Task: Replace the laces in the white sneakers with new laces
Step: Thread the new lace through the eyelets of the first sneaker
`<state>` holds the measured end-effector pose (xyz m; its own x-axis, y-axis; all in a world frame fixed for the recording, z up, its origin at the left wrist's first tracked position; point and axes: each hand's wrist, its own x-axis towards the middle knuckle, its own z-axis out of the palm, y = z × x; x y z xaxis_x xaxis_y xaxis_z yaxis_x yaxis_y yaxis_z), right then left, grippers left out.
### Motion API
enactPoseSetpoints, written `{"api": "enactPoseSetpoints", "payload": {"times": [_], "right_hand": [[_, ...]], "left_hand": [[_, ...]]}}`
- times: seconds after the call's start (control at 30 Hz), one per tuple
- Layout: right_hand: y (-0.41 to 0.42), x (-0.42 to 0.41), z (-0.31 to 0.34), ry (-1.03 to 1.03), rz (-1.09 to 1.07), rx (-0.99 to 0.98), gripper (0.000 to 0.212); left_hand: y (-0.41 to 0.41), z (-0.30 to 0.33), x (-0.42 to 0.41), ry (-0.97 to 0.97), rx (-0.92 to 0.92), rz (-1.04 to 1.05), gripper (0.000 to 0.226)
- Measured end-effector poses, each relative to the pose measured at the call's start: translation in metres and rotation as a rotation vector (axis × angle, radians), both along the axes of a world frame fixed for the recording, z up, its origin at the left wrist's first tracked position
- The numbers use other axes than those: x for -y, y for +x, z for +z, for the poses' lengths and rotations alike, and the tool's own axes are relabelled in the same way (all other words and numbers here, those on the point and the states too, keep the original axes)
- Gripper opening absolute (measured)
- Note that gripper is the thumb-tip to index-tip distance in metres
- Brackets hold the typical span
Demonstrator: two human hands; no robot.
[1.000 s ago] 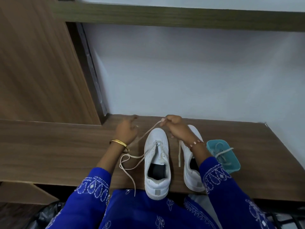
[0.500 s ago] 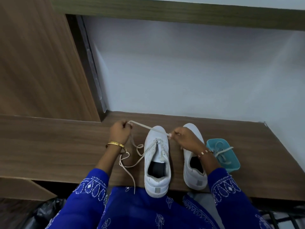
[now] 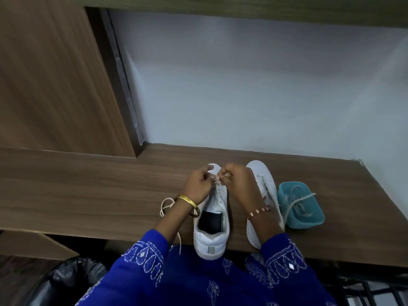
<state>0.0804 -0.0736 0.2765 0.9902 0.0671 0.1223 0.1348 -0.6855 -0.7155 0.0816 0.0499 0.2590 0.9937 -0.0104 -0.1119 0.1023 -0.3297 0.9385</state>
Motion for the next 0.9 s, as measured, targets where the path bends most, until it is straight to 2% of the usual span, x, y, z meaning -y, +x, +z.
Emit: {"api": "enactPoseSetpoints", "payload": {"times": [0.2,0.3,0.37,0.5,0.6,0.67,0.77,0.9], "right_hand": [[-0.006,0.004,-0.007,0.029,-0.063,0.082,0.012],[-0.007,0.002,-0.011,0.056,-0.100,0.095,0.011],[-0.007,0.002,-0.015,0.079,-0.159,0.077,0.011],[-0.007,0.010,-0.036,0.016,-0.233,-0.102,0.014],[-0.013,0.006,-0.051,-0.039,-0.116,-0.263,0.038],[-0.016,-0.002,-0.057,-0.122,-0.052,-0.297,0.046],[-0.018,-0.010,-0.062,-0.210,-0.069,-0.253,0.034],[-0.018,-0.007,-0.065,-0.179,-0.090,-0.224,0.023]], "left_hand": [[0.002,-0.002,-0.003,-0.009,-0.059,-0.081,0.020],[0.004,-0.001,0.002,-0.057,-0.134,-0.067,0.032],[0.005,-0.001,0.006,-0.013,-0.163,-0.034,0.031],[0.013,-0.013,-0.003,0.094,-0.202,0.095,0.028],[0.016,-0.026,-0.011,0.111,-0.231,0.141,0.020],[0.017,-0.034,-0.012,0.157,-0.217,0.144,0.016],[0.013,-0.039,-0.008,0.232,-0.188,0.126,0.021],[0.008,-0.042,0.000,0.345,-0.152,0.113,0.019]]}}
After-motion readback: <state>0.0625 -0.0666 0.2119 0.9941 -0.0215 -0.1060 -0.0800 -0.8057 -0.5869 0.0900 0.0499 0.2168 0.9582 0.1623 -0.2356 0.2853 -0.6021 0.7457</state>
